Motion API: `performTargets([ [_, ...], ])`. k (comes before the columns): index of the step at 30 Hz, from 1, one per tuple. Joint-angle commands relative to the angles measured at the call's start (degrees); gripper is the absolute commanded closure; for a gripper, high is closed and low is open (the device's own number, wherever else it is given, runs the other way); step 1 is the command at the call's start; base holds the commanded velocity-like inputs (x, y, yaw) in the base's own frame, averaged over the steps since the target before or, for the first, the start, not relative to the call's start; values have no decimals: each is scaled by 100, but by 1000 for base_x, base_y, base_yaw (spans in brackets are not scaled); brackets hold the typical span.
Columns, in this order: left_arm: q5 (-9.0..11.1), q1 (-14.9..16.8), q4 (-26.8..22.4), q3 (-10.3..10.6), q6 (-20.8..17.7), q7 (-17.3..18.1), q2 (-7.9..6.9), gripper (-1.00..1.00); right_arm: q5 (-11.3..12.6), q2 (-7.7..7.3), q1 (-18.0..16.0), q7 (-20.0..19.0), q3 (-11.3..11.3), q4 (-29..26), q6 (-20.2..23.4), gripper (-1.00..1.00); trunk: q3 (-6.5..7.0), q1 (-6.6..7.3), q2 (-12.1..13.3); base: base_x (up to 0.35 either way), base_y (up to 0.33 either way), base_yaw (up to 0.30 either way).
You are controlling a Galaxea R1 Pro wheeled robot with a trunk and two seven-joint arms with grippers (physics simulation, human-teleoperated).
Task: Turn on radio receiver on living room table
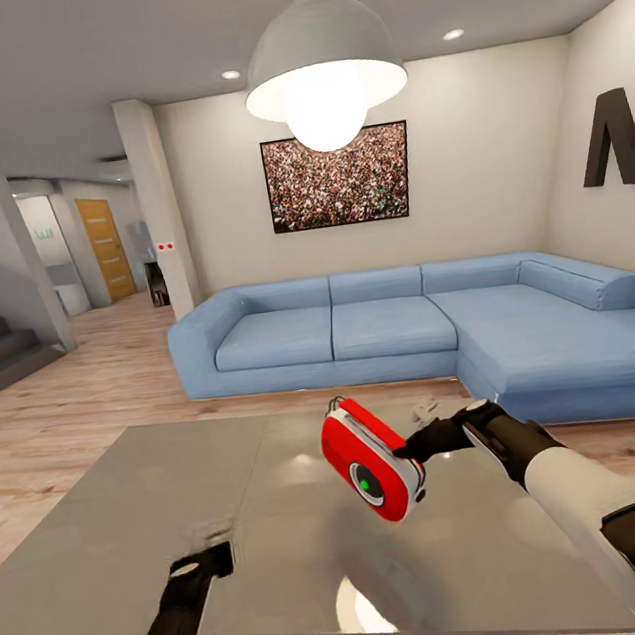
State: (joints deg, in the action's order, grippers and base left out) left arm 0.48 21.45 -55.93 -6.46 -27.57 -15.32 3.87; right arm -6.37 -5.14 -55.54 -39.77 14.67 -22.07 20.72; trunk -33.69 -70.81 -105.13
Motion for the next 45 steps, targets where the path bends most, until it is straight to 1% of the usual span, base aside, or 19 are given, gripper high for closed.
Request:
performTargets([
  [1,-5,0,230,-91,83,-3,-16,100,46,2,-1,41,-8,-5,28,100,1,0,-1,0,0,0],
  [2,-8,0,389,-154,161,-7,-28,100,41,3,-1,59,-8,-6,40,100,1,0,-1,0,0,0],
  [3,-8,0,732,-326,380,-7,-103,100,31,3,-1,74,-8,-7,56,100,1,0,-1,0,0,0],
  [4,-6,0,901,-415,514,-7,-153,100,30,4,-1,81,-8,-7,60,100,1,0,-1,0,0,0],
  [6,-9,0,1440,-606,954,-11,-264,100,30,4,-1,83,-15,-7,66,100,1,0,-1,0,0,0],
  [7,-15,0,1786,-652,1198,-13,-331,100,30,4,-1,83,-11,-8,70,100,1,0,-1,0,0,0],
  [9,-10,0,2585,-687,1793,-8,-539,100,35,4,0,83,-14,-8,77,100,1,0,-1,0,0,0],
  [12,12,0,3399,-696,2671,2,-712,100,25,4,0,79,-11,-8,81,100,1,0,-1,0,0,0],
  [15,6,0,3689,-703,2994,104,-756,100,18,4,-1,74,-3,-8,137,100,1,0,-1,0,0,0],
  [17,9,0,3728,-717,3047,153,-762,100,21,10,-1,87,0,-8,343,100,1,0,-1,0,0,0],
  [18,11,0,3738,-721,3060,166,-760,100,21,11,-1,162,-3,-8,557,100,1,0,-1,0,0,0],
  [21,11,0,3746,-723,3075,171,-746,100,31,15,-1,568,-7,-4,922,100,1,0,-1,0,0,0],
  [26,5,0,3748,-717,3071,166,-755,100,39,27,-1,794,-2,146,1050,100,1,0,-1,0,0,0],
  [28,10,-1,3748,-716,3073,168,-750,100,39,28,-1,807,-4,167,1092,100,1,0,-1,0,0,0],
  [32,24,0,3740,-725,3078,169,-736,100,44,30,-1,783,-8,214,1366,100,1,0,-1,0,0,0],
  [39,31,0,3730,-740,3082,169,-738,100,54,43,-1,705,-8,403,1410,100,1,0,-1,0,0,0],
  [40,31,0,3730,-764,3082,169,-738,100,55,45,-1,700,-8,421,1408,100,1,0,-1,0,0,0],
  [43,31,0,3730,-1031,3089,173,-725,100,64,47,-1,679,-13,461,1394,100,1,0,-1,0,0,0],
  [45,31,0,3730,-1103,3090,177,-733,100,65,48,-1,588,-14,487,1392,100,1,0,-1,0,0,0],
])
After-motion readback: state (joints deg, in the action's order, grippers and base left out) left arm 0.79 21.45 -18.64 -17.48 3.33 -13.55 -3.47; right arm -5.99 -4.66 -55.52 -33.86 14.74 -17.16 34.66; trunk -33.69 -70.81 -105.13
